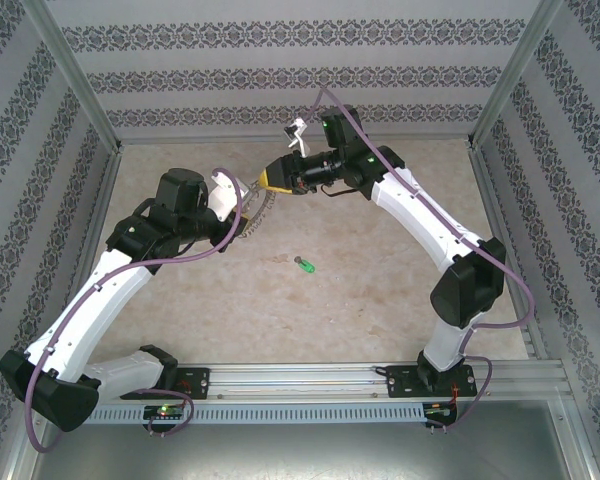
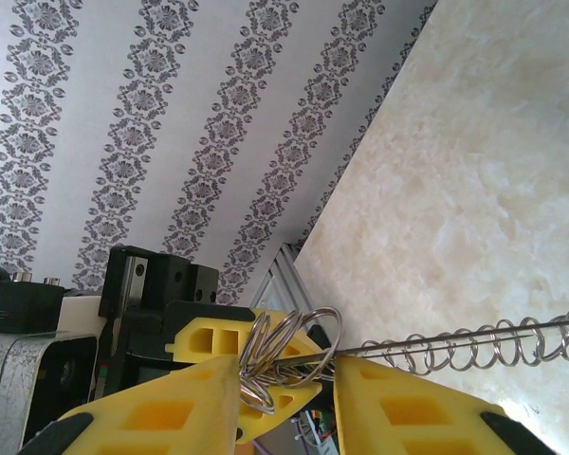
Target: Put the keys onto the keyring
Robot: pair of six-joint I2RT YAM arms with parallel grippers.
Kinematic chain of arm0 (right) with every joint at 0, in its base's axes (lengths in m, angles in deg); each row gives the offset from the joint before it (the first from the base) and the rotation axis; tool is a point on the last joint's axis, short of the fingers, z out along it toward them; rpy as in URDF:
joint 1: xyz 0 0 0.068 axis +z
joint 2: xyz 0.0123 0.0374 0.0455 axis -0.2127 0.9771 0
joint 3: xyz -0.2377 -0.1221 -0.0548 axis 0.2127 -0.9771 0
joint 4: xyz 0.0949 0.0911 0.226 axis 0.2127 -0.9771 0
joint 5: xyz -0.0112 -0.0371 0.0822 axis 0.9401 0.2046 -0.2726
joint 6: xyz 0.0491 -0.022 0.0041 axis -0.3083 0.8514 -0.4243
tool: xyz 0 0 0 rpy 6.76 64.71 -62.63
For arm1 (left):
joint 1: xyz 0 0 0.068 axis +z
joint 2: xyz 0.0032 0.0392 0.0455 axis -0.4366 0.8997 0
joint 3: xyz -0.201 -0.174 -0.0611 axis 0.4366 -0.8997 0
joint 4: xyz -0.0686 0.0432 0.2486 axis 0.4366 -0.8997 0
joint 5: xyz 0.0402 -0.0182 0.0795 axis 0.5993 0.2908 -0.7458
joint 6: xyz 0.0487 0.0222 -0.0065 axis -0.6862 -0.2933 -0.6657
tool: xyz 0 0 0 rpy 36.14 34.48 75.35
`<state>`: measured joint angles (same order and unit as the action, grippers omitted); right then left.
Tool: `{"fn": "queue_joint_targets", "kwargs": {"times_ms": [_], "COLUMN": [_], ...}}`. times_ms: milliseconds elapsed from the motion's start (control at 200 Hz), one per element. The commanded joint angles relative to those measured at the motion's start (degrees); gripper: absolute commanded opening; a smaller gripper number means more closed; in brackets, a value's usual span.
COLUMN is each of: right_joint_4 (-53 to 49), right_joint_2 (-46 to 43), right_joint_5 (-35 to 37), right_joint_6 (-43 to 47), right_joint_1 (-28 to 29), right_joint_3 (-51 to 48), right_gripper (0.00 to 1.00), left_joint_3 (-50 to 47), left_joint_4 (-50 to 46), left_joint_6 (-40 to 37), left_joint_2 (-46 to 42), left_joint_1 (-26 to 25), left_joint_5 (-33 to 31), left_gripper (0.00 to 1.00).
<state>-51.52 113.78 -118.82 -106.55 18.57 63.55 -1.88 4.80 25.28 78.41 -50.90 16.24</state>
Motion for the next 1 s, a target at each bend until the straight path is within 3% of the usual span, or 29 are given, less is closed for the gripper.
{"fn": "queue_joint_targets", "kwargs": {"times_ms": [0, 555, 999], "right_joint_4": [3.1, 0.9, -1.5], "right_joint_2": [0.7, 1.5, -2.8], "right_joint_5": [-1.1, -1.6, 1.2], "right_joint_6": [-0.3, 2.6, 16.8], "right_joint_1": [-0.7, -0.1, 3.5], "right_joint_3": [2.8, 4.9, 4.9], "right_gripper": [0.31, 0.0, 0.0], "left_joint_3": [-0.8, -1.6, -2.3], "left_joint_4": [0.8, 1.0, 4.3], "left_joint_6": [-0.9, -0.5, 4.0], "left_joint_2": [-0.9, -0.7, -1.3], "left_joint_1": [-0.6, -0.6, -0.1], "left_joint_5": [1.3, 1.3, 5.9], "left_gripper": [0.0, 0.0, 0.0]}}
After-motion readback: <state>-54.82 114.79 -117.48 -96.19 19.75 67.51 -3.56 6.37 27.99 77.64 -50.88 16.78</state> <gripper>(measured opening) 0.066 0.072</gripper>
